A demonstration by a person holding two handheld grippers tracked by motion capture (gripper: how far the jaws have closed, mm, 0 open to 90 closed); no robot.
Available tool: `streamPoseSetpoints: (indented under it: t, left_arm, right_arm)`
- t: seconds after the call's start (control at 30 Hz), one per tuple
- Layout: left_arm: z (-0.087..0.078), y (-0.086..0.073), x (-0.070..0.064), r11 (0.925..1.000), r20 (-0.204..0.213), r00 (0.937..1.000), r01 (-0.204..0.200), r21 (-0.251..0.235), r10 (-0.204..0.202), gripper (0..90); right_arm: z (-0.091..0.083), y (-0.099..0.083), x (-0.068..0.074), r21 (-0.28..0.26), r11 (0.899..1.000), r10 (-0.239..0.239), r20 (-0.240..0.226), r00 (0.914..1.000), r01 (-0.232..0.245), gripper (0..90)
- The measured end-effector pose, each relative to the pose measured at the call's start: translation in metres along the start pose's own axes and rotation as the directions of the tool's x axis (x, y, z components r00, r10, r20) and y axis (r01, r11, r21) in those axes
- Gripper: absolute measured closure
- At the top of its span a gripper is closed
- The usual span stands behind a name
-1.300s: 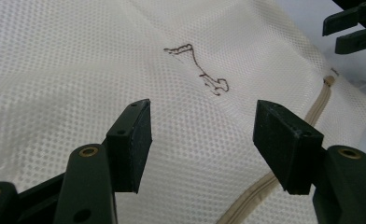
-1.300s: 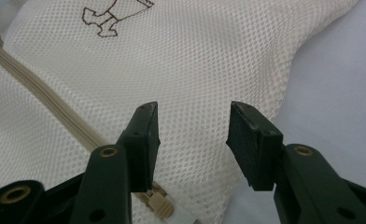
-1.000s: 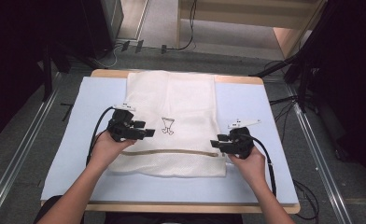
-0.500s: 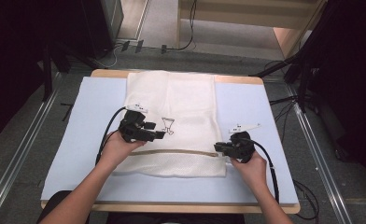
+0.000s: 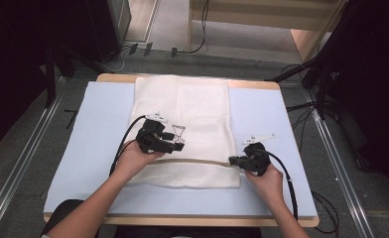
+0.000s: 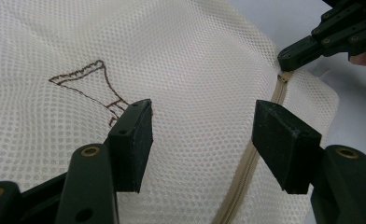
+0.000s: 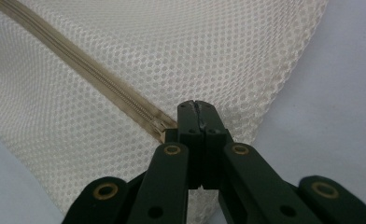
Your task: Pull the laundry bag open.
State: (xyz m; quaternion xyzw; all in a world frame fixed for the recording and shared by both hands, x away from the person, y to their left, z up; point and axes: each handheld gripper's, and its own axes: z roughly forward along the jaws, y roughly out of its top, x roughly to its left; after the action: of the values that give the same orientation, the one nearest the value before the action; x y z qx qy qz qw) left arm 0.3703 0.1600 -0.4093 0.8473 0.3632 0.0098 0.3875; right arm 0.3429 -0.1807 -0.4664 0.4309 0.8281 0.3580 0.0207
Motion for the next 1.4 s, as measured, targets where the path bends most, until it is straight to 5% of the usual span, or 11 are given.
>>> streamPoseSetpoints:
  t: [0.4, 0.7, 1.1, 1.4]
  left_arm:
    - [0.003, -0.001, 0.000, 0.9999, 0.000, 1.0000, -0.007, 0.013, 0.007, 39.6]
    - [0.005, -0.001, -0.004, 0.9997, 0.004, 0.9999, -0.016, 0.016, 0.016, 39.9]
    - [0.014, 0.002, -0.020, 0.9977, 0.042, 0.9968, -0.068, -0.004, 0.068, 50.5]
    - [0.027, 0.009, -0.033, 0.9981, 0.086, 0.9948, -0.058, 0.021, 0.056, 57.9]
  right_arm:
    - [-0.001, -0.003, -0.008, -0.001, 1.000, 0.019, -0.027, 0.9994, -0.019, 90.0]
    - [0.002, -0.003, 0.001, 0.015, 1.000, 0.015, -0.075, 0.9970, -0.014, 90.0]
    - [-0.001, 0.001, 0.007, 0.007, 0.998, -0.055, -0.021, 0.9982, 0.056, 90.0]
    - [0.001, -0.002, 0.004, 0.014, 0.994, -0.108, 0.015, 0.9941, 0.108, 90.0]
